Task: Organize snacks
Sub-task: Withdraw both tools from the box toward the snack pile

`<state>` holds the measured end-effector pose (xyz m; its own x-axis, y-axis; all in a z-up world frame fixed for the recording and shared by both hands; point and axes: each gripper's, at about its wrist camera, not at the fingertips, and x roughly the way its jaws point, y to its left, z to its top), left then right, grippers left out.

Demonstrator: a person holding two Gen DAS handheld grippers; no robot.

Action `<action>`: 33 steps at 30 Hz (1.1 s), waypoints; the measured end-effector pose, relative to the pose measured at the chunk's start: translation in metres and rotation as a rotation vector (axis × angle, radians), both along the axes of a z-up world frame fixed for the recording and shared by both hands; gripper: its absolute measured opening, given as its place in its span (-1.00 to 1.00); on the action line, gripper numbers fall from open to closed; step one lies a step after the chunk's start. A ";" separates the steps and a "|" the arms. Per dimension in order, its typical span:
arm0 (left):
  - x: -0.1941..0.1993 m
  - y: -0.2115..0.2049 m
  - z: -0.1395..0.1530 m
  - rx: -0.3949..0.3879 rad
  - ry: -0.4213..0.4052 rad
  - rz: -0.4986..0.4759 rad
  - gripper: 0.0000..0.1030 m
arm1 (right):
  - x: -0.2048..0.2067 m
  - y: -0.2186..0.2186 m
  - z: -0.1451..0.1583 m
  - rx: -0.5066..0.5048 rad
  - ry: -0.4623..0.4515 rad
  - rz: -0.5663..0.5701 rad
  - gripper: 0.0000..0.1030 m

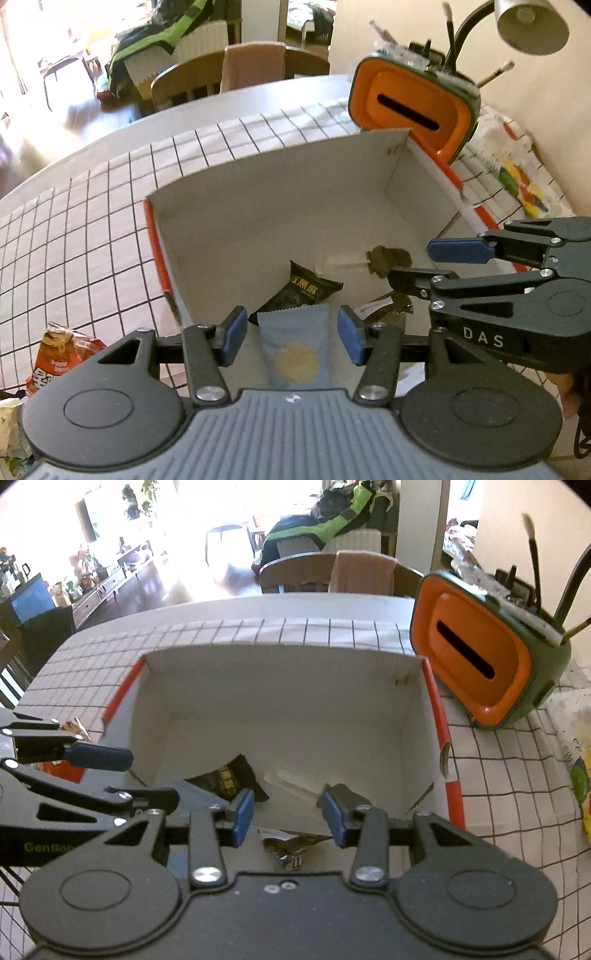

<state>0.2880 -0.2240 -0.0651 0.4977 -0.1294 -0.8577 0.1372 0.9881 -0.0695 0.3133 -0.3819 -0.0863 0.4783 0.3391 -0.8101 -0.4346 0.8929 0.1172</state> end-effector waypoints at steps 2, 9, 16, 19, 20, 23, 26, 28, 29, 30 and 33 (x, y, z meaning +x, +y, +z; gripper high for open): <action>-0.005 0.003 0.006 -0.008 -0.020 -0.003 0.03 | -0.005 0.001 0.008 0.005 -0.017 -0.001 -0.19; -0.028 0.017 0.028 -0.034 -0.084 -0.011 0.04 | -0.026 0.008 0.033 0.033 -0.065 -0.013 -0.16; -0.058 0.039 0.050 -0.061 -0.147 -0.010 0.07 | -0.053 0.015 0.058 0.079 -0.112 -0.033 -0.12; -0.073 0.049 0.059 -0.066 -0.177 -0.008 0.12 | -0.066 0.022 0.068 0.101 -0.132 -0.032 -0.07; -0.078 0.053 0.062 -0.065 -0.188 -0.006 0.12 | -0.070 0.025 0.071 0.109 -0.138 -0.030 -0.05; -0.093 0.067 0.069 -0.069 -0.213 0.004 0.20 | -0.083 0.035 0.079 0.127 -0.158 -0.025 0.06; -0.107 0.084 0.073 -0.082 -0.227 0.021 0.25 | -0.097 0.044 0.085 0.146 -0.179 -0.020 0.26; -0.116 0.094 0.074 -0.082 -0.236 0.031 0.26 | -0.105 0.052 0.087 0.161 -0.184 -0.008 0.34; -0.121 0.100 0.075 -0.079 -0.241 0.037 0.28 | -0.108 0.056 0.088 0.162 -0.185 -0.002 0.38; -0.127 0.106 0.075 -0.076 -0.246 0.043 0.29 | -0.110 0.060 0.088 0.162 -0.188 0.004 0.44; -0.142 0.123 0.075 -0.074 -0.261 0.058 0.37 | -0.119 0.074 0.090 0.183 -0.195 0.022 0.60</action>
